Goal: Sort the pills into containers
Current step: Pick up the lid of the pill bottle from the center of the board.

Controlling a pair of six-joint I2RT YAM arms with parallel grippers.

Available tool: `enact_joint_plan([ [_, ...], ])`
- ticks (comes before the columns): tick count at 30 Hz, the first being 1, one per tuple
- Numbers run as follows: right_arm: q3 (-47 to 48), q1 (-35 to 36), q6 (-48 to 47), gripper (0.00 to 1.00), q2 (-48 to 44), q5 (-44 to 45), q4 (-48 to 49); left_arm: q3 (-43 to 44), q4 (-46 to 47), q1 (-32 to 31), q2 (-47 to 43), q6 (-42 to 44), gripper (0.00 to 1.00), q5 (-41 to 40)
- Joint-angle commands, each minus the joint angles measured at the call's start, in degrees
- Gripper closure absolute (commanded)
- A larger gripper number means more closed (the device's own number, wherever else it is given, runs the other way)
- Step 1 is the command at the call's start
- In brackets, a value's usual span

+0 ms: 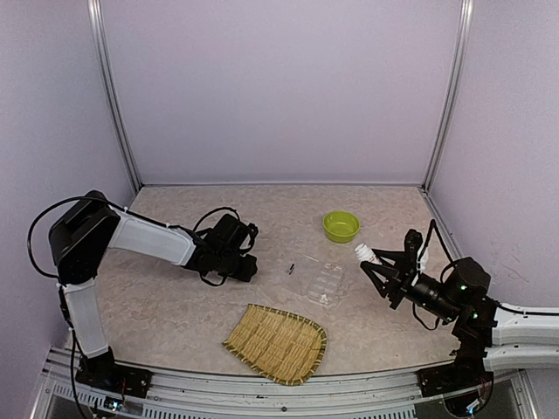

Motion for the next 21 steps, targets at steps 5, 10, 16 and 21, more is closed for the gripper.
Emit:
enact_joint_plan([
  [5,4.4,-0.4,0.0,0.89,4.4,-5.8,2.6,1.5,4.9,-4.3,-9.4,1.7,0.75,10.9],
  [10,5.7,-0.3,0.7,0.88,7.9,-8.7,3.7,3.7,6.1,-8.0,-13.6,1.4,0.74,16.6],
  [16,7.4,0.4,0.8,0.87,10.6,-10.3,4.0,6.7,8.5,-10.5,-16.4,-1.5,0.74,24.3],
  [21,8.1,1.8,0.0,0.87,11.4,-10.0,4.3,8.4,10.8,-12.2,-16.5,-3.2,0.74,29.6],
])
